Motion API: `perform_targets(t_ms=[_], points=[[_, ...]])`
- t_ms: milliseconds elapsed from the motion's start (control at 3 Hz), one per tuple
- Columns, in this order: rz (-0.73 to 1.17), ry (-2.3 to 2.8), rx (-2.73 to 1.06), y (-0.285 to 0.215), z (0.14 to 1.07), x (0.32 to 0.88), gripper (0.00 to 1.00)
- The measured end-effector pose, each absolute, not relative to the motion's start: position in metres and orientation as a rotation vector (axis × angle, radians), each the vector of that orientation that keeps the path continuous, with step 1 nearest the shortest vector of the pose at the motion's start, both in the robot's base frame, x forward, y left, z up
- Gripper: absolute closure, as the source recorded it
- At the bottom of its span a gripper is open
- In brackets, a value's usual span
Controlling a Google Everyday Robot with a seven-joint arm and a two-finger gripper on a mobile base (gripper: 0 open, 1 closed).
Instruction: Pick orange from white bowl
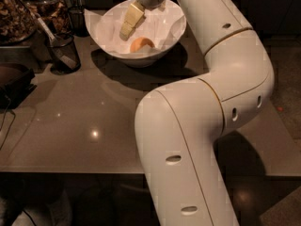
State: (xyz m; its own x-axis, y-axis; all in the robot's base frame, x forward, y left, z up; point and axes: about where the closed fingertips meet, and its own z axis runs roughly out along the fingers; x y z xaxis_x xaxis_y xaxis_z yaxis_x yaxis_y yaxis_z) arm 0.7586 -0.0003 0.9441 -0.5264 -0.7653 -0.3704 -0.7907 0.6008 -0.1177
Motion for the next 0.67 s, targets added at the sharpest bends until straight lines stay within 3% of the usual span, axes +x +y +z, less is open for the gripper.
perform_targets(t_ms=[667], points=[[0.103,2.484,-1.242,-0.0103,0.9247,0.7618,0.17]])
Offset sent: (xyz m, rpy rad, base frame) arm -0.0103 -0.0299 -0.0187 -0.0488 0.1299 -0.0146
